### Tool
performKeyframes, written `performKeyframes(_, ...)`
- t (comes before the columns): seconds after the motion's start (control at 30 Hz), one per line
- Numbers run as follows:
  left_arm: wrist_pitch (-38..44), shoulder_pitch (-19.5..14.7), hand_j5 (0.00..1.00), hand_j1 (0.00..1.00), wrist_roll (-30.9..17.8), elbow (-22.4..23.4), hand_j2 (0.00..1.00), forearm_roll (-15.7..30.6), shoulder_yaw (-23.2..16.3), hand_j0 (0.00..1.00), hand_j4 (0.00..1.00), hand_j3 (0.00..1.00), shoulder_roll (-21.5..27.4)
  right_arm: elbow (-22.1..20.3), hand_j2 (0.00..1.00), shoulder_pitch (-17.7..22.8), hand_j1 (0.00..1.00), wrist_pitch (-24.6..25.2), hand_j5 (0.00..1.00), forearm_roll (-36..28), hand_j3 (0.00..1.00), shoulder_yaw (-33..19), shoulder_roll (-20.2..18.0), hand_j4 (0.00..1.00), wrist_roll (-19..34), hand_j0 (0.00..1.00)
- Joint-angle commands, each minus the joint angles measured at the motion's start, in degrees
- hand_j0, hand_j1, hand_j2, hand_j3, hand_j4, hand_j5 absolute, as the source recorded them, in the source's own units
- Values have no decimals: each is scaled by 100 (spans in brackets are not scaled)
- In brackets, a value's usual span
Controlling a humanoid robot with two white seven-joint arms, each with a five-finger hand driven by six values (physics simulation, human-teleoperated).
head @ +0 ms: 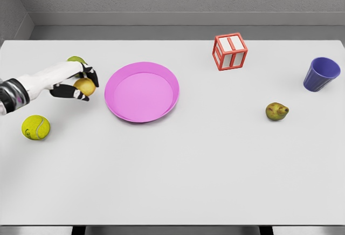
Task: Put the lemon on the plate with left arm
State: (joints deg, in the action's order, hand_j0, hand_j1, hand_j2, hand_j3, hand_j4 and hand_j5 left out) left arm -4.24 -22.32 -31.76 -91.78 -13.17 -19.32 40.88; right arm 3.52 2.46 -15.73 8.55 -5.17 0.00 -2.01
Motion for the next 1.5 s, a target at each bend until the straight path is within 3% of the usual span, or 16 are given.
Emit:
performKeyframes(0.0, 2, -9, 38, 38, 3, 2, 38, 8, -2, 38, 38, 38, -53, -1, 100, 0, 100, 0, 100, -2, 100, -1, 0, 100, 8, 100)
performKeyframes(0.47, 2, -193, 37, 37, 3, 20, 37, -45, -46, 37, 37, 37, -414, -1, 100, 0, 100, 0, 100, -2, 100, -1, 0, 100, 8, 100)
performKeyframes(0.7, 2, -413, 37, 37, 3, 37, 37, -98, -292, 37, 37, 37, -502, -1, 100, 0, 100, 0, 100, -2, 100, -1, 0, 100, 8, 100)
performKeyframes(1.03, -7, -448, 37, 37, 3, -42, 37, -273, -310, 37, 37, 37, -713, -1, 100, 0, 100, 0, 100, -2, 100, -1, 0, 100, 8, 100)
performKeyframes(1.13, -7, -475, 49, 49, 12, -68, 49, -361, -327, 49, 49, 49, -721, -1, 100, 0, 100, 0, 100, -2, 100, -1, 0, 100, -1, 100)
performKeyframes(1.27, -7, -475, 85, 85, 21, -77, 85, -449, -319, 85, 85, 85, -792, -1, 100, 0, 100, 0, 100, -2, 100, -1, 0, 100, -1, 100)
performKeyframes(1.47, -7, -475, 96, 96, 30, -191, 96, -467, -310, 96, 96, 96, -792, -1, 100, 0, 100, 0, 100, -2, 100, -1, 0, 100, -1, 100)
